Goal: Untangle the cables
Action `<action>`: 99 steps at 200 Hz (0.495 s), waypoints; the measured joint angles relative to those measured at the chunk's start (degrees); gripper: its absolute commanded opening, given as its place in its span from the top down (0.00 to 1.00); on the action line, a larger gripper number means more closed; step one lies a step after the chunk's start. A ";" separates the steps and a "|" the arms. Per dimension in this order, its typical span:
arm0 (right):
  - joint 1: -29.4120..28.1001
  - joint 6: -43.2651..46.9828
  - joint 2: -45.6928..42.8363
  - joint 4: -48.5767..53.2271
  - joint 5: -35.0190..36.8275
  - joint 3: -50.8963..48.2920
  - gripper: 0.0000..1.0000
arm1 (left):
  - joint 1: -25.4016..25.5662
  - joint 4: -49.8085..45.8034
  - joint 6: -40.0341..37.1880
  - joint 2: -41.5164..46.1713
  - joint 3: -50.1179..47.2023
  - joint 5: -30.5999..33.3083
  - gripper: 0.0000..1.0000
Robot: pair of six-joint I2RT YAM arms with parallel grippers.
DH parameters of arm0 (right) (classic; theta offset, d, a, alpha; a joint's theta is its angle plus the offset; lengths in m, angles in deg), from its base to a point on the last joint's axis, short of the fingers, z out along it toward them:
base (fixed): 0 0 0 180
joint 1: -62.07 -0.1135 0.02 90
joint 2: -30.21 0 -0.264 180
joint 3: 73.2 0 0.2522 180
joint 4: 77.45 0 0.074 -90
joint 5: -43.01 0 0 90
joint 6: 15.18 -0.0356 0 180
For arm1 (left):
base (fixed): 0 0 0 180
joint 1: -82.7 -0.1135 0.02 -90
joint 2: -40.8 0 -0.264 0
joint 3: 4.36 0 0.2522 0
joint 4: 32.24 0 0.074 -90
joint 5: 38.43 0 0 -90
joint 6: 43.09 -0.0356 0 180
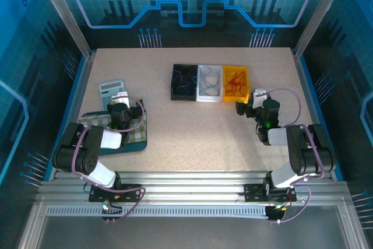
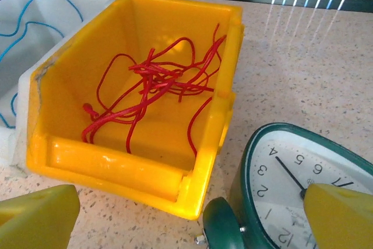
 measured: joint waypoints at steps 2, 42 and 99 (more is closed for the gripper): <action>-0.11 -0.02 0.00 0.00 0.37 0.00 0.00 | -0.07 -0.09 -0.02 0.00 0.09 -0.17 0.01; -2.29 0.37 0.00 -0.04 5.27 0.00 0.00 | -0.94 0.22 -0.04 -0.02 0.24 -1.68 0.01; -1.60 0.37 0.00 0.13 4.79 0.02 0.00 | -0.94 0.22 -0.04 -0.02 0.24 -2.12 0.01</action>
